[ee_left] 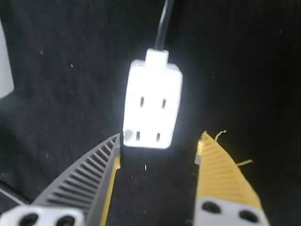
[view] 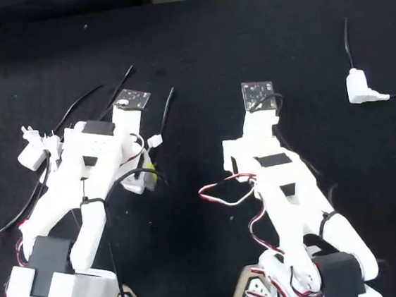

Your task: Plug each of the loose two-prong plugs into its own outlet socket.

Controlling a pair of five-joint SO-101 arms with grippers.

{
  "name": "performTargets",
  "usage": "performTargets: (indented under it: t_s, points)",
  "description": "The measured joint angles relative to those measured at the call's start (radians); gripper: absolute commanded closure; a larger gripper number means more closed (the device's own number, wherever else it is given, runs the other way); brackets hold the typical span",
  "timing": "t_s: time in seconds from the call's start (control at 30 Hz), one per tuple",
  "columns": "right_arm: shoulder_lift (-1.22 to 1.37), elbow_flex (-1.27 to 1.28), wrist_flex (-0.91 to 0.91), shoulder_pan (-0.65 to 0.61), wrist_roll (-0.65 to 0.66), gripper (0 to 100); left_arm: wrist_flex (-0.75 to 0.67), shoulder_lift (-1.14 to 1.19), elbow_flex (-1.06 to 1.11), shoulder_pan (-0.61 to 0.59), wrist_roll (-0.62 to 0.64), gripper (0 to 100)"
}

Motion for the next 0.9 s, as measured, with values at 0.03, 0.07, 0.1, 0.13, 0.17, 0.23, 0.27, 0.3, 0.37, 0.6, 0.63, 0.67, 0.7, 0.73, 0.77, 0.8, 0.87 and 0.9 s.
performTargets:
  t_s: [0.03, 0.07, 0.1, 0.13, 0.17, 0.23, 0.27, 0.3, 0.37, 0.6, 0.63, 0.67, 0.7, 0.73, 0.77, 0.8, 0.87, 0.9]
  points:
    - [0.000, 0.000, 0.000, 0.000, 0.000, 88.3, 0.018, -0.005, -0.006, 0.000, 0.000, 74]
    - [0.000, 0.000, 0.000, 0.000, 0.000, 88.3, 0.038, -0.009, -0.017, 0.000, 0.000, 74]
    - [0.000, 0.000, 0.000, 0.000, 0.000, 88.3, 0.055, -0.011, -0.029, 0.000, 0.000, 74]
    - [0.000, 0.000, 0.000, 0.000, 0.000, 88.3, 0.072, -0.011, -0.041, 0.000, -0.003, 74]
    - [0.000, 0.000, 0.000, 0.000, 0.000, 88.3, 0.081, -0.011, -0.046, -0.002, -0.023, 74]
    - [0.000, 0.000, 0.000, 0.000, 0.000, 88.3, 0.089, -0.011, -0.052, -0.044, -0.063, 74]
    - [0.000, 0.000, 0.000, 0.000, 0.000, 88.3, 0.089, -0.011, -0.052, -0.080, -0.084, 74]
    - [0.000, 0.000, 0.000, 0.000, 0.000, 88.3, 0.081, -0.011, -0.052, -0.118, -0.110, 74]
    - [0.000, 0.000, 0.000, 0.000, 0.000, 88.3, 0.063, -0.011, -0.052, -0.184, -0.160, 74]
    - [0.000, 0.000, 0.000, 0.000, 0.000, 88.3, -0.066, -0.011, -0.032, -0.290, -0.209, 74]
    - [0.000, 0.000, 0.000, 0.000, 0.000, 88.3, -0.080, -0.011, -0.014, -0.288, -0.209, 74]
    - [0.000, 0.000, 0.000, 0.000, 0.000, 88.3, -0.095, -0.011, 0.009, -0.284, -0.209, 74]
    - [0.000, 0.000, 0.000, 0.000, 0.000, 88.3, -0.107, -0.011, 0.035, -0.270, -0.209, 74]
    - [0.000, 0.000, 0.000, 0.000, 0.000, 88.3, -0.121, -0.011, 0.060, -0.252, -0.209, 74]
    - [0.000, 0.000, 0.000, 0.000, 0.000, 88.3, -0.132, -0.011, 0.084, -0.229, -0.207, 74]
    - [0.000, 0.000, 0.000, 0.000, 0.000, 88.3, -0.138, -0.012, 0.104, -0.204, -0.192, 74]
    - [0.000, 0.000, 0.000, 0.000, 0.000, 88.3, -0.144, -0.018, 0.126, -0.155, -0.155, 74]
    - [0.000, 0.000, 0.000, 0.000, 0.000, 88.3, -0.144, -0.020, 0.132, -0.129, -0.135, 74]
